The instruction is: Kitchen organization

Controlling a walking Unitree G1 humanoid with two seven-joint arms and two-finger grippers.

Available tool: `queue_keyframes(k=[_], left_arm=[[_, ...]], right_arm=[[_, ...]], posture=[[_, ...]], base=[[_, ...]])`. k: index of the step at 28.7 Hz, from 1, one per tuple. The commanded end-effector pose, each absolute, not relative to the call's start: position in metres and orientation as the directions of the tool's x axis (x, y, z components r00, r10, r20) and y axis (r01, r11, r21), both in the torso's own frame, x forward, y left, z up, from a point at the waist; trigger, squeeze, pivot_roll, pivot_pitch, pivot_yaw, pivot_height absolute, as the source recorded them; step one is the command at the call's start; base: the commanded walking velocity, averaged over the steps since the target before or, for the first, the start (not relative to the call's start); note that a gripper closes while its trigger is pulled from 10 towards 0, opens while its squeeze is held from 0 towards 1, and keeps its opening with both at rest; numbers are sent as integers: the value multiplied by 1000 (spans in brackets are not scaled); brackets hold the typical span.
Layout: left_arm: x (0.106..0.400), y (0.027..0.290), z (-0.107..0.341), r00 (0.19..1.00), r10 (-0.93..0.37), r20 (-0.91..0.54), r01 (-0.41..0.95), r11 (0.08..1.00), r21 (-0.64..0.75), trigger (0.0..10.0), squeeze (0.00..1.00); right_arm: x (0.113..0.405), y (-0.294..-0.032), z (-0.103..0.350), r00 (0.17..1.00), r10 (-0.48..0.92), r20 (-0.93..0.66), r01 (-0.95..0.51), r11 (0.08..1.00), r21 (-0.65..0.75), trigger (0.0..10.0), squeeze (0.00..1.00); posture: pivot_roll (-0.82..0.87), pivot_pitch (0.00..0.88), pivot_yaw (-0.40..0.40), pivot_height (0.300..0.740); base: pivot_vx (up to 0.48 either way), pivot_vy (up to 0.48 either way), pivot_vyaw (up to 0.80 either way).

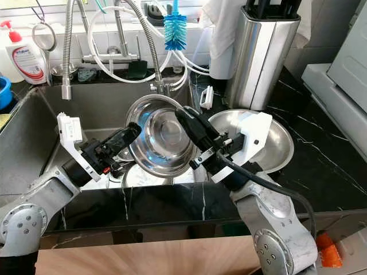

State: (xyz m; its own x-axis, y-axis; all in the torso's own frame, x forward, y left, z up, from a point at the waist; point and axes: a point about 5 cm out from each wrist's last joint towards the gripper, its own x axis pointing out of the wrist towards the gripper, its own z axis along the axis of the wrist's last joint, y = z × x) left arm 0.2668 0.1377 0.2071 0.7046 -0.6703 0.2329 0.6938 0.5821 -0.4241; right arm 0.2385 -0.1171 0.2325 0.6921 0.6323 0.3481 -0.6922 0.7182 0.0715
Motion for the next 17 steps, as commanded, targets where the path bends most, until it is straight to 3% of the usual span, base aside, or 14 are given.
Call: queue_keyframes(k=[1,4,5,6,17], left_arm=[[268,138,213,708,-663,246,696,592,-407,0,0],[268,138,214,707,-662,250,697,590,-409,0,0],[268,138,214,707,-661,251,696,590,-409,0,0],[268,138,214,709,-658,252,695,591,-410,0,0],[271,140,218,729,-627,275,678,605,-416,0,0]], right_arm=[[237,-116,236,680,640,357,-701,711,58,10000,0],[237,-116,236,679,642,356,-702,710,58,10000,0],[237,-116,236,679,641,357,-702,710,60,10000,553],[237,-116,236,680,640,357,-702,710,64,10000,1000],[237,-114,236,671,650,358,-712,700,63,10000,1000]], posture=[[26,34,27,740],[24,36,26,740],[24,36,26,740],[24,36,26,740],[25,29,22,740]], base=[[0,0,0],[0,0,0],[0,0,0],[0,0,0],[0,0,0]])
